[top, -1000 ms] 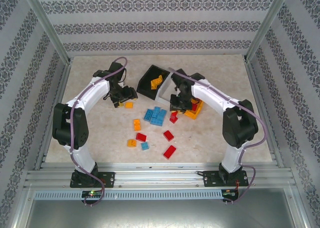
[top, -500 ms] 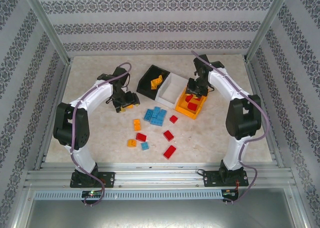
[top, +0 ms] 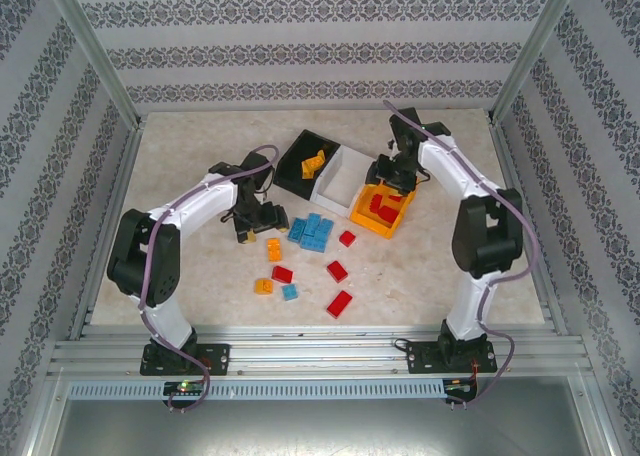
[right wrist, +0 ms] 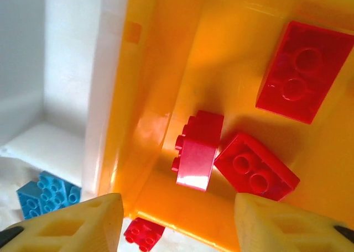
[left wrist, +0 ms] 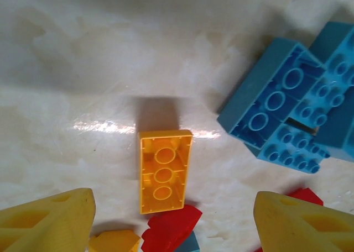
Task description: Sort the legos into containers by color
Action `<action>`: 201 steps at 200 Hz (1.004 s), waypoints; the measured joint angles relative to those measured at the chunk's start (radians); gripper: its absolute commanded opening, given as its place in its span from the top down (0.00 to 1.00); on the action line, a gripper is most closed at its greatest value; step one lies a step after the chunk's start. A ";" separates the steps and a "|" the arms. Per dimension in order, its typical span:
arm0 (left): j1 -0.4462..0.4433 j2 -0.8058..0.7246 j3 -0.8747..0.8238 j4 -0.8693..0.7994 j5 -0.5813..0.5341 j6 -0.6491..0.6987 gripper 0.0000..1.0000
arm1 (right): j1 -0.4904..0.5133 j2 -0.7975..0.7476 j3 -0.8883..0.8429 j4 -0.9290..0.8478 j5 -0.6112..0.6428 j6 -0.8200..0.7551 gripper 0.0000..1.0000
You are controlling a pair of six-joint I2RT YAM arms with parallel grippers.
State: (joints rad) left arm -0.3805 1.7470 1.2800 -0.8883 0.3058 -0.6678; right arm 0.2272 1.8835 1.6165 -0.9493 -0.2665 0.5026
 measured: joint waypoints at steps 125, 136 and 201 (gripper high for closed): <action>-0.011 -0.148 -0.153 0.022 -0.049 -0.049 0.00 | 0.500 -0.065 -0.264 -0.037 -0.010 -0.210 0.31; -0.011 -0.159 -0.163 0.022 -0.051 -0.052 0.00 | 0.513 -0.047 -0.264 -0.037 0.003 -0.219 0.31; -0.011 -0.193 -0.216 0.033 -0.053 -0.076 0.00 | 0.526 0.037 -0.264 -0.032 0.064 -0.242 0.32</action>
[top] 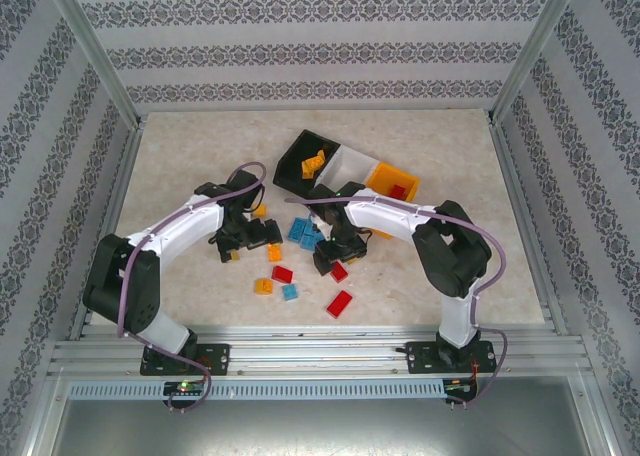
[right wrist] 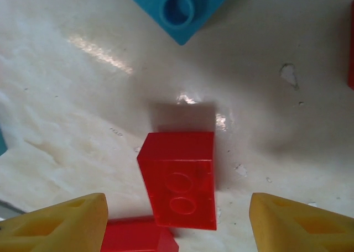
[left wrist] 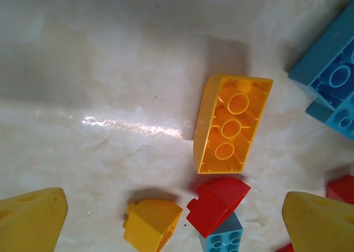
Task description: Sort the legos into containers by color
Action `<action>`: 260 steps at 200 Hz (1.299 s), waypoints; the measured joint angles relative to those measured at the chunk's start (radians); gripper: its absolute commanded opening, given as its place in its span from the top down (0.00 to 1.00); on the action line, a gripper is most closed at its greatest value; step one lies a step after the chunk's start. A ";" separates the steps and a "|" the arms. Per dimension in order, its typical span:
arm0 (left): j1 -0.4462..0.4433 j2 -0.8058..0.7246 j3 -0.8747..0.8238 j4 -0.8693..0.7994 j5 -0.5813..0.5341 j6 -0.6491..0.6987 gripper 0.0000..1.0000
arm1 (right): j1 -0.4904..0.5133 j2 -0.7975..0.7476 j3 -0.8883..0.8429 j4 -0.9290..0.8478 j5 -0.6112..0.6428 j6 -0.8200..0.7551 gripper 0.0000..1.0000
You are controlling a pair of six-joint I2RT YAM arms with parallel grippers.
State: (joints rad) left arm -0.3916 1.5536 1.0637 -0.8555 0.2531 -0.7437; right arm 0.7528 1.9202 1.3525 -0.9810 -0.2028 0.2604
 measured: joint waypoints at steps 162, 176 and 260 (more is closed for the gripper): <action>0.000 0.069 0.036 0.038 0.008 -0.025 0.00 | -0.050 0.018 0.011 0.027 0.081 0.036 0.65; 0.000 0.079 0.058 0.037 0.008 -0.024 0.00 | -0.093 -0.017 0.037 0.020 0.072 0.049 0.65; 0.000 0.154 0.152 0.034 0.013 0.002 0.00 | -0.426 -0.084 0.279 0.013 0.068 0.121 0.67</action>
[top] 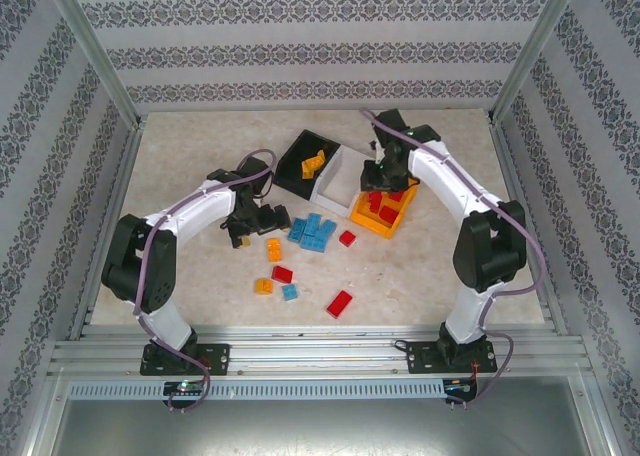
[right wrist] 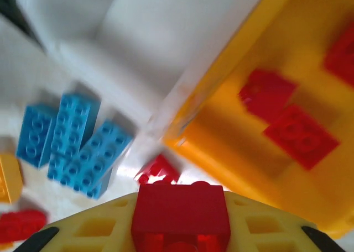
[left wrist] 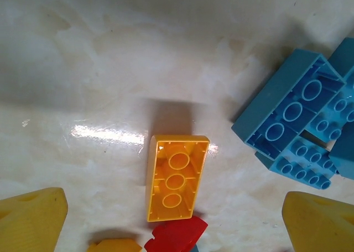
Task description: Sort the legos into containers by color
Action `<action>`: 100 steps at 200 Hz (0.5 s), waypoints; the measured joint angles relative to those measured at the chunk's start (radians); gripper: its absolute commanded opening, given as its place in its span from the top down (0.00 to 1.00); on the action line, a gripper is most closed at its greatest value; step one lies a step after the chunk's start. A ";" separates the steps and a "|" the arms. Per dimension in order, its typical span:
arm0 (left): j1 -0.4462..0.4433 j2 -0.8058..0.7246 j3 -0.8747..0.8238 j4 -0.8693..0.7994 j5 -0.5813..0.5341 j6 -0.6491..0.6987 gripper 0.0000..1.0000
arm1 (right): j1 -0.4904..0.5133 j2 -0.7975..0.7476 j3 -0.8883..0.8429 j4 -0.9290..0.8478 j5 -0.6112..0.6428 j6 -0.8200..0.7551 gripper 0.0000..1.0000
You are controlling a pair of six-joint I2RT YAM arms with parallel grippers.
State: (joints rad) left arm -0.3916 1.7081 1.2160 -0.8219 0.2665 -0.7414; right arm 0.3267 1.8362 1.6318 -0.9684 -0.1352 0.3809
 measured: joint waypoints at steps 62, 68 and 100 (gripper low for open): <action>0.000 0.014 0.002 -0.004 0.017 0.023 0.00 | -0.085 0.211 0.138 0.003 0.020 0.018 0.67; 0.000 0.014 0.002 -0.006 0.016 0.029 0.00 | -0.088 0.225 0.146 0.003 0.020 0.018 0.67; 0.000 0.026 0.035 -0.034 0.011 0.066 0.00 | -0.089 0.273 0.193 -0.010 0.024 0.018 0.67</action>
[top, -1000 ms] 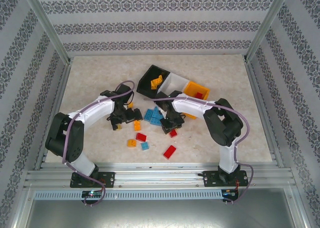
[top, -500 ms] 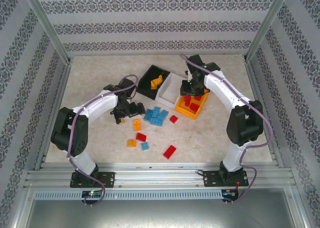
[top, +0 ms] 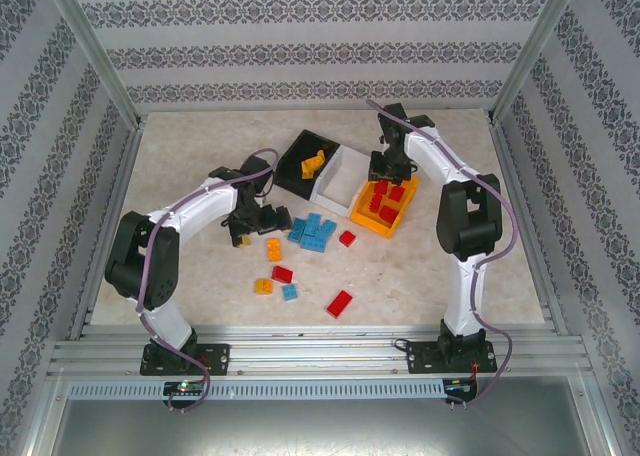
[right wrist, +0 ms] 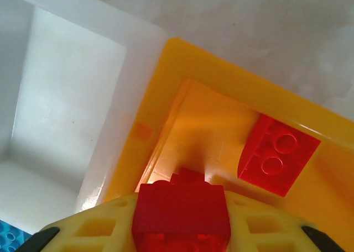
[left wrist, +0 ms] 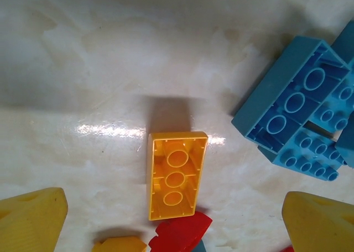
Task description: Sort the legos into containers by color
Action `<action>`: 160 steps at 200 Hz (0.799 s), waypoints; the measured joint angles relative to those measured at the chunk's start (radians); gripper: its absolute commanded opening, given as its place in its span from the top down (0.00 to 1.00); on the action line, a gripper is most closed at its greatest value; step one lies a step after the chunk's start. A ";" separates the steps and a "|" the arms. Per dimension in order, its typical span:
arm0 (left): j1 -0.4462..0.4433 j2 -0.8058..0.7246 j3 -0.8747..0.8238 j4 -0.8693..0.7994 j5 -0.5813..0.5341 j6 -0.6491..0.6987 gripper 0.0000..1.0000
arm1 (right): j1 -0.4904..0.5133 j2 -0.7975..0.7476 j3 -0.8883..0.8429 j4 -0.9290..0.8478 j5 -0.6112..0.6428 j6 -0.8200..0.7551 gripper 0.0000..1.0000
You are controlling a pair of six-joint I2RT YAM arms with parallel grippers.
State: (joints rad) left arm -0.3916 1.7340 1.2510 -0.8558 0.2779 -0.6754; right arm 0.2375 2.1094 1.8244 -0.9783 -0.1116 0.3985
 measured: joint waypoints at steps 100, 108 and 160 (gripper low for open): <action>0.051 0.128 0.111 -0.027 -0.007 0.072 0.00 | 0.000 0.093 0.136 -0.058 0.019 0.015 0.43; 0.071 0.134 0.126 -0.031 -0.011 0.074 0.00 | 0.000 0.099 0.147 -0.063 0.020 0.015 0.43; 0.151 0.277 0.350 -0.092 -0.075 0.183 0.08 | 0.000 0.103 0.181 -0.083 0.022 0.023 0.42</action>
State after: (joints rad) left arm -0.2409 2.0106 1.6009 -0.9482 0.2028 -0.4927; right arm 0.2375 2.2127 2.0056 -1.0611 -0.0895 0.4210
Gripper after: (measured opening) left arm 0.928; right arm 0.582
